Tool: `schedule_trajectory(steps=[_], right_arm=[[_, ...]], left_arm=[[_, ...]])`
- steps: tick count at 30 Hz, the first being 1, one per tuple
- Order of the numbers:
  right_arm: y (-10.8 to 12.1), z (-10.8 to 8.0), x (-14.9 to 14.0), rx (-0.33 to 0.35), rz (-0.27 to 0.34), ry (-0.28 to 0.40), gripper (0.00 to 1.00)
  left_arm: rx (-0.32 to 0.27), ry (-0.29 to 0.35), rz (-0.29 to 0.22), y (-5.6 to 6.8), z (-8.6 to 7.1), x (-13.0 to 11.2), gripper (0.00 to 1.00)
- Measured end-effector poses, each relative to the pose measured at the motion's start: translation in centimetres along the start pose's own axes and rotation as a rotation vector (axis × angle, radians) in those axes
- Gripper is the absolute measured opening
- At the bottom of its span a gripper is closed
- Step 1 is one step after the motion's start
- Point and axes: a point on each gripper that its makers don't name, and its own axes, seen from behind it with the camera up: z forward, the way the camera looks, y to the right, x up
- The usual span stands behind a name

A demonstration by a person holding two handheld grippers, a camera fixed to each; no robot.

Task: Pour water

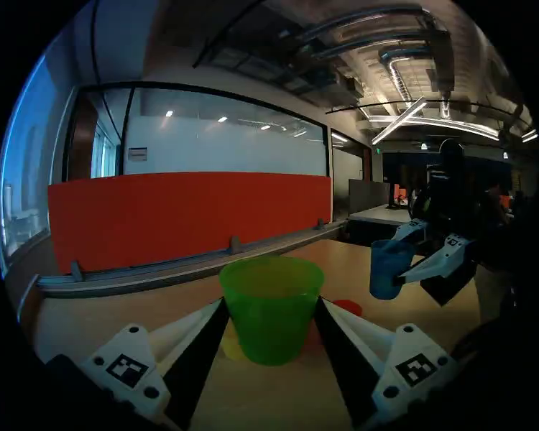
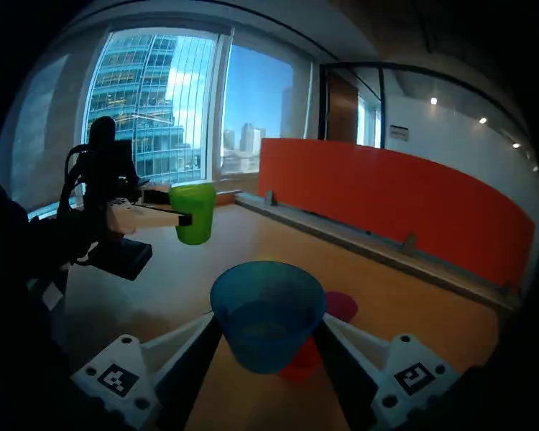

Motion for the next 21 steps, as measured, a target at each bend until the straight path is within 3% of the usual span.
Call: schedule_trajectory(steps=[11, 21], right_arm=[[0.3, 0.1, 1.6, -0.003, 0.0, 0.055, 0.86], [0.6, -0.1, 4.6, -0.008, 0.006, 0.154, 0.86]], left_arm=[[-0.019, 0.0, 0.009, 0.8, 0.2, 0.1, 0.83], [-0.032, 0.004, 0.01, 1.4, 0.3, 0.6, 0.83]])
